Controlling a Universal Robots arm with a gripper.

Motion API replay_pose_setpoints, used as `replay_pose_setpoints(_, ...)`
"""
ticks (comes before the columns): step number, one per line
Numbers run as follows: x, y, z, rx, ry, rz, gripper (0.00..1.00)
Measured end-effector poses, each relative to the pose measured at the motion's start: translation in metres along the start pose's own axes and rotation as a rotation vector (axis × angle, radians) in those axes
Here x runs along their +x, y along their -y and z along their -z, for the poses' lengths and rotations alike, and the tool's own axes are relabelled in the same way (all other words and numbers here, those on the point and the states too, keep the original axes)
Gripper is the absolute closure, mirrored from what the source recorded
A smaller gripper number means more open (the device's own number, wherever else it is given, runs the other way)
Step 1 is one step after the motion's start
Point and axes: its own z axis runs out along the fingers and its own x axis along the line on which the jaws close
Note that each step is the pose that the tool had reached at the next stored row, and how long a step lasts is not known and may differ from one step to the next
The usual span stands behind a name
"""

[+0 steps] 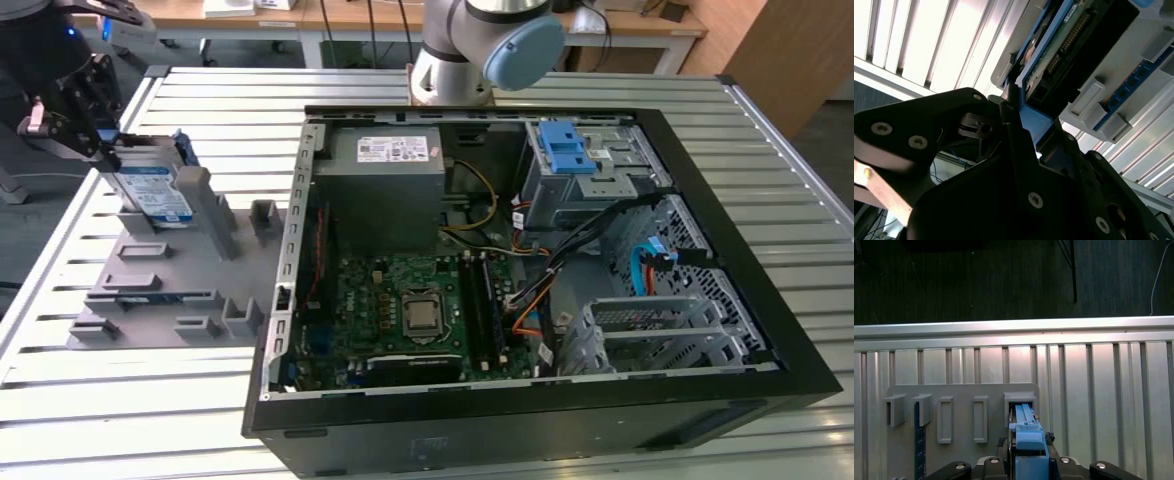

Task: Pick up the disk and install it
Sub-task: 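Pick up the disk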

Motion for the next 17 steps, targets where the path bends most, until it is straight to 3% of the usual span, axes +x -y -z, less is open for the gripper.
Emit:
replay_pose_setpoints(6, -0.0001, 0.0, 0.0029, 0.0002, -0.0002, 0.0, 0.63)
replay_pose_setpoints(17, -0.0006, -0.0004, 0.0178, 0.0001, -0.0003, 0.0, 0.63)
